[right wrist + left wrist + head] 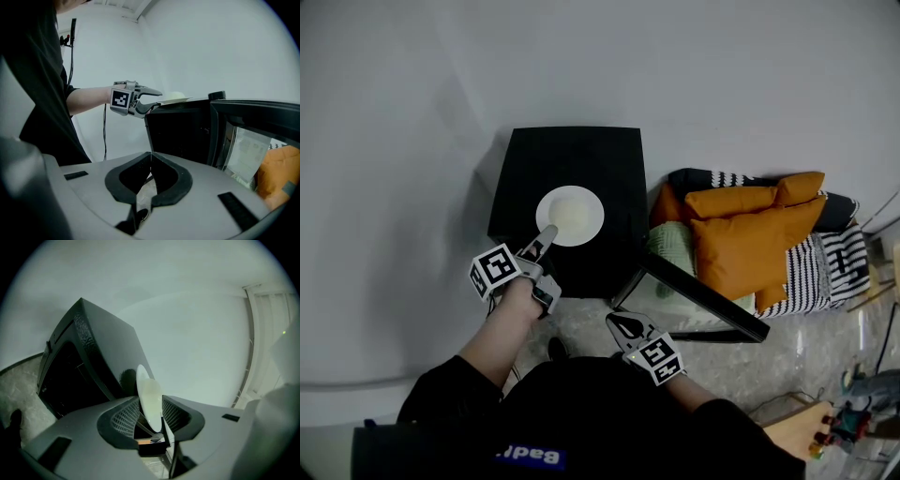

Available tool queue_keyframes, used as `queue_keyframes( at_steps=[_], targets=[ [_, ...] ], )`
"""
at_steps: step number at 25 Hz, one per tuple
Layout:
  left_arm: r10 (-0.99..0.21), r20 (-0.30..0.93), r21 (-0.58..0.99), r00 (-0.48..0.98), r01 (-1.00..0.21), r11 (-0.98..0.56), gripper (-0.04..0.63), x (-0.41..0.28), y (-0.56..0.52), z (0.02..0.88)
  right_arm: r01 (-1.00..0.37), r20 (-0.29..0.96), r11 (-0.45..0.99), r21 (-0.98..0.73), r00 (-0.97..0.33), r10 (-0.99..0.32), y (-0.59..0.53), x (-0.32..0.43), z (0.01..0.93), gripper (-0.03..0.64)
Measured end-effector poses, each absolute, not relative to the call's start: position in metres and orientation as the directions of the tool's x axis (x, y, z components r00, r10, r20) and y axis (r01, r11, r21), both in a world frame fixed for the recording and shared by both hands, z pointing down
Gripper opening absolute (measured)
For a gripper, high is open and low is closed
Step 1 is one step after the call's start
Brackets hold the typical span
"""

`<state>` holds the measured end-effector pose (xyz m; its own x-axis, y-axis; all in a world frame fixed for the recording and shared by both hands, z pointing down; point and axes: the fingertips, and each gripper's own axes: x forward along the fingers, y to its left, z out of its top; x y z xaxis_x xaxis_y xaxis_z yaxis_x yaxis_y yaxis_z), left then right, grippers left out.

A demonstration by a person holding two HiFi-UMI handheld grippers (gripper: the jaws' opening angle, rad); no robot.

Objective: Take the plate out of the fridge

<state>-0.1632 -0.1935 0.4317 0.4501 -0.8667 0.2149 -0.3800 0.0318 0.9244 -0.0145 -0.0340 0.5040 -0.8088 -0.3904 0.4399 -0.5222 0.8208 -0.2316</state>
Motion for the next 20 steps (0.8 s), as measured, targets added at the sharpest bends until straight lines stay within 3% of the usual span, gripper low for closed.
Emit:
queue_keyframes(
  at_steps=[12,20],
  targets=[
    [-0.788,0.389,0.624,0.477,-0.766,-0.156,0.137,-0.154,-0.185,0.443,-0.485,0.419,0.838,-0.252,-0.835,-0.357,-0.031,-0.011,0.504,0.009],
    [-0.776,0.399,0.564,0.489,-0.798,-0.212,0.147,-0.158,-0.182,0.445,-0.478,0.432,0.842,-0.25,-0.833,-0.345,-0.026,-0.006,0.506,0.009]
  ],
)
